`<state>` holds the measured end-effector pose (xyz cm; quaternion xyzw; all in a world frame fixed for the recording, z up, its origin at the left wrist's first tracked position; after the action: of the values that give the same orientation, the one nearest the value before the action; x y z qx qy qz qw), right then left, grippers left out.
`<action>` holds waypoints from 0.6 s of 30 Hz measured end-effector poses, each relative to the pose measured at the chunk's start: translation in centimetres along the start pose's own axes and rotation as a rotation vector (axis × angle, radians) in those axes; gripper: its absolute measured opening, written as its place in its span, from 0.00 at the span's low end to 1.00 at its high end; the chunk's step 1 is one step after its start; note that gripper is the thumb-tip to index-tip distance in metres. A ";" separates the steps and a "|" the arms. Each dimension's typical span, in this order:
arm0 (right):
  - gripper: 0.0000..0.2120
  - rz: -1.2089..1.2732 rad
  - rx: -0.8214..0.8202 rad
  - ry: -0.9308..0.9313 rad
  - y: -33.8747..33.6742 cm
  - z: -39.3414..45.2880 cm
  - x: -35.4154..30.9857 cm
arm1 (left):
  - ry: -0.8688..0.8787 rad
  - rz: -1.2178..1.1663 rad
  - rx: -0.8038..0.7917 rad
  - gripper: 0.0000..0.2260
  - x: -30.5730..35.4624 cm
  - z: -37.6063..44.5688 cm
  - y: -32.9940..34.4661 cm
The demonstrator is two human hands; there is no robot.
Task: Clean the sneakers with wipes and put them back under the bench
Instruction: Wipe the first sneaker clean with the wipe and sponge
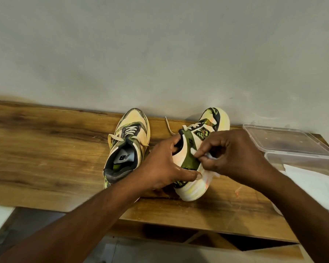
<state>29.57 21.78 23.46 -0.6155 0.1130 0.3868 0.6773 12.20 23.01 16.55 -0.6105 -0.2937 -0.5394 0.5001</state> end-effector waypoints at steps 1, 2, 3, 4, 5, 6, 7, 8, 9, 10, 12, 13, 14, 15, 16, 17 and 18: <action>0.11 0.016 -0.082 -0.016 0.2 -0.1 -0.3 | 0.002 0.002 -0.004 0.36 0.1 0.0 0.0; 0.12 0.015 -0.132 -0.026 -0.1 0.1 -0.3 | 0.003 0.005 -0.008 0.37 0.2 0.1 0.1; 0.12 -0.002 -0.140 -0.025 -0.7 0.4 0.0 | 0.000 0.010 -0.009 0.37 0.4 0.3 0.1; 0.12 -0.041 -0.100 -0.026 -1.2 0.6 0.4 | -0.005 0.014 -0.007 0.38 0.5 0.4 0.1; 0.12 -0.102 -0.022 -0.033 -1.7 0.8 0.8 | -0.006 0.012 -0.006 0.38 0.5 0.4 0.1; 0.13 -0.169 0.069 -0.042 -2.0 0.9 0.9 | -0.005 0.010 -0.004 0.39 0.4 0.4 0.0; 0.13 -0.203 0.139 -0.039 -2.0 0.9 0.9 | -0.006 0.006 -0.001 0.39 0.3 0.4 0.0; 0.12 -0.193 0.175 -0.033 -1.7 0.6 0.8 | -0.008 0.002 0.003 0.39 0.3 0.4 0.0; 0.11 -0.152 0.172 -0.035 -1.3 0.3 0.4 | -0.010 -0.001 0.004 0.38 0.2 0.3 0.0; 0.10 -0.087 0.119 -0.040 -0.8 0.1 0.0 | -0.008 -0.003 0.003 0.37 0.2 0.2 0.0; 0.10 0.030 -0.051 -0.032 0.0 -0.3 -0.7 | -0.003 0.002 -0.003 0.35 0.1 0.2 0.1; 0.11 0.056 -0.106 -0.015 -0.1 -0.4 -0.6 | -0.005 0.005 -0.002 0.36 0.1 0.2 0.1; 0.11 0.052 -0.110 0.009 -0.4 -0.3 -0.1 | -0.008 0.004 0.000 0.36 0.0 0.2 0.1; 0.11 0.024 -0.056 0.029 -0.9 -0.1 0.4 | -0.010 0.004 0.005 0.37 -0.1 0.2 0.0; 0.12 -0.027 0.035 0.039 -1.4 0.1 0.9 | -0.012 0.007 0.010 0.38 -0.2 0.2 0.0; 0.11 -0.071 0.125 0.046 -1.7 0.1 1.2 | -0.015 0.010 0.013 0.38 -0.3 0.2 -0.1; 0.11 -0.081 0.181 0.057 -1.7 0.1 1.3 | -0.016 0.011 0.014 0.39 -0.3 0.2 -0.1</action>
<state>31.53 22.49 23.95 -0.5665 0.1416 0.3298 0.7418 12.10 23.24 16.30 -0.6127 -0.2983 -0.5297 0.5050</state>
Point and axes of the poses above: each hand's wrist, its own z-axis towards the middle knuckle, its own y-axis out of the palm, x = y × z, the point moved 5 cm from there along z, towards the middle knuckle, and after that the axes turned 6 degrees about y, right-handed, at the moved point
